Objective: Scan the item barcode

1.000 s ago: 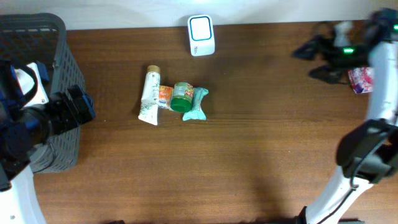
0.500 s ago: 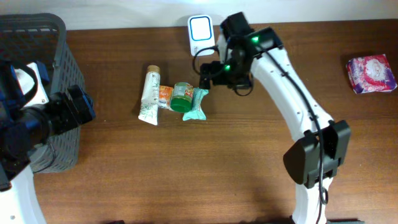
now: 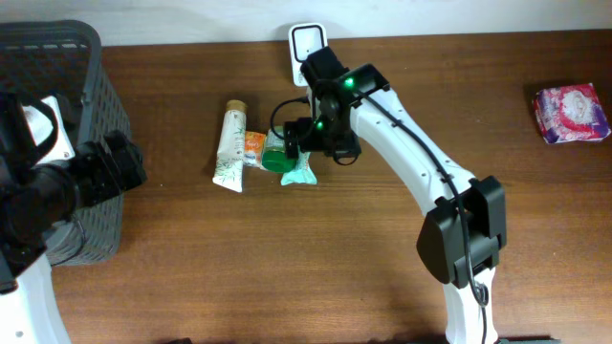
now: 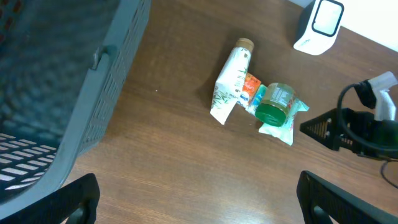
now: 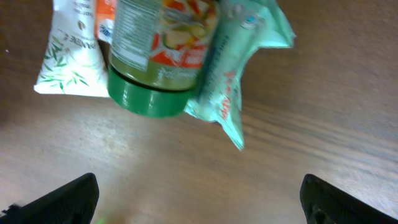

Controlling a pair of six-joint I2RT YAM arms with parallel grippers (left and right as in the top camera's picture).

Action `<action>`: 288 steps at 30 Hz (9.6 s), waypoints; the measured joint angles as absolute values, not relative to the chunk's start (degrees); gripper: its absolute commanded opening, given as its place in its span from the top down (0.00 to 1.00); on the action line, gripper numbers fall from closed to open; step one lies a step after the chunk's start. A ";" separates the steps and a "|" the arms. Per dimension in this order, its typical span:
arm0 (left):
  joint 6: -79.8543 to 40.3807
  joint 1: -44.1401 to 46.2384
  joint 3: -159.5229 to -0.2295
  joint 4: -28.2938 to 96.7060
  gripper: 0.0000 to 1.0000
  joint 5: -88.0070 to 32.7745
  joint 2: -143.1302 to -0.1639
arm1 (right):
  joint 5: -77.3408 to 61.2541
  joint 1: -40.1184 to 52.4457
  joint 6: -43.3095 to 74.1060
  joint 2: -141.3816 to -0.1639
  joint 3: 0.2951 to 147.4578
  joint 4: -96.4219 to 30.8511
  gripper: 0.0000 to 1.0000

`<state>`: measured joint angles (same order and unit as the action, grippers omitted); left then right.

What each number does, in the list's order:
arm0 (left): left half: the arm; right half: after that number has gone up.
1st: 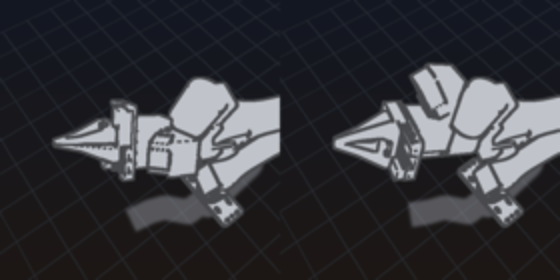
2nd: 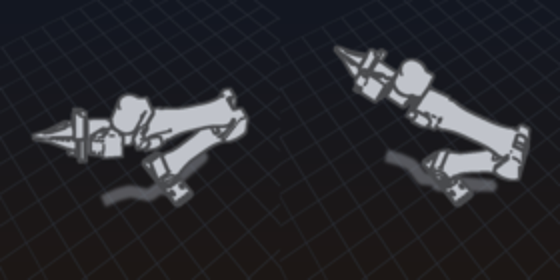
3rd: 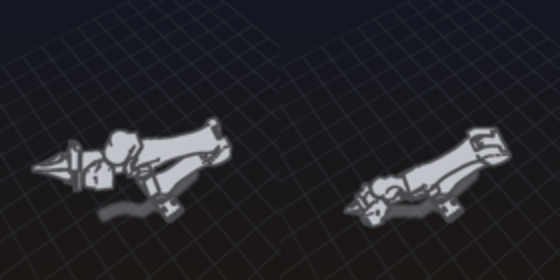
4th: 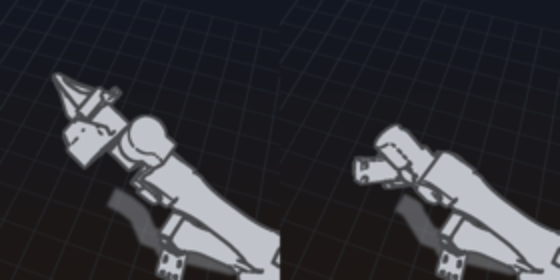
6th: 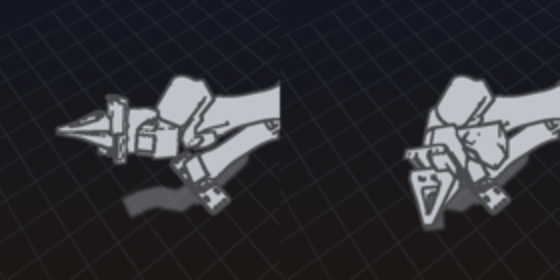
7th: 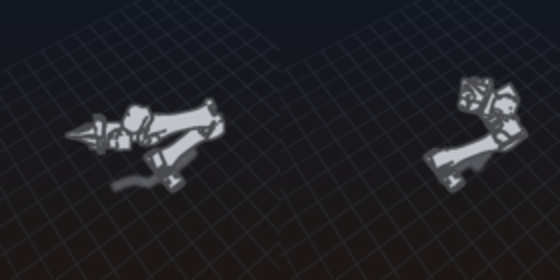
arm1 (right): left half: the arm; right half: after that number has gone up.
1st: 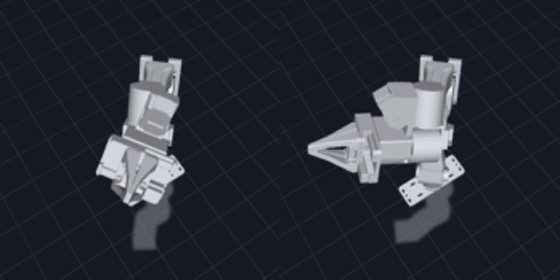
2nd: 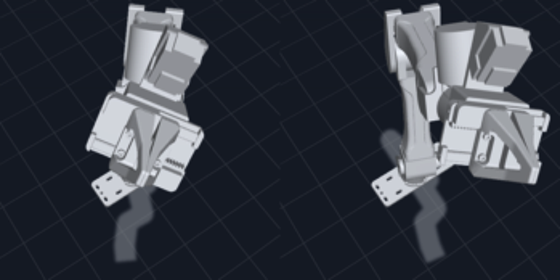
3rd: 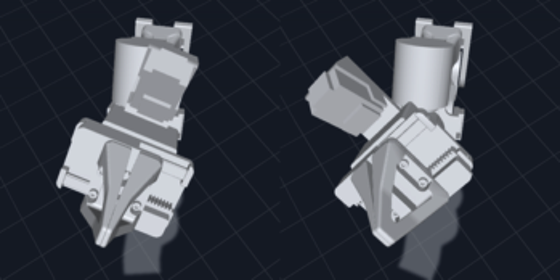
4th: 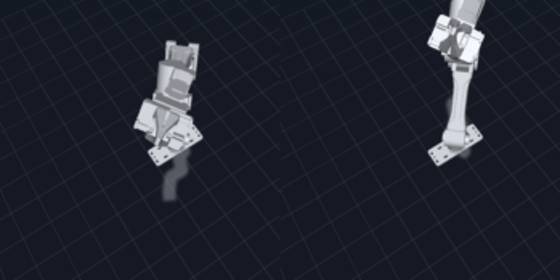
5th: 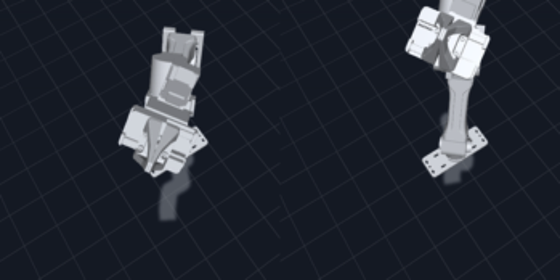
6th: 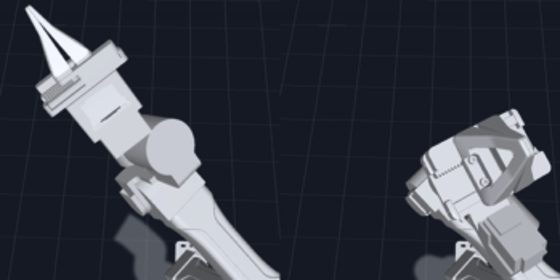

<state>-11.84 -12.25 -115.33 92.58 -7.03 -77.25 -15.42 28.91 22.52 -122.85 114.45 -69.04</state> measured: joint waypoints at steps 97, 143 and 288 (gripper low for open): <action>-11.84 -12.25 -115.33 92.58 0.01 -7.03 -77.25 | 18.92 18.13 26.59 -118.89 92.23 -70.67 0.77; -11.84 -12.25 -115.33 92.58 0.01 -7.03 -77.25 | -43.64 -0.47 2.42 -119.61 75.13 -41.93 0.74; -11.84 -12.25 -115.33 92.60 0.01 -7.03 -77.25 | -0.38 14.63 18.00 -118.41 94.85 -67.75 0.57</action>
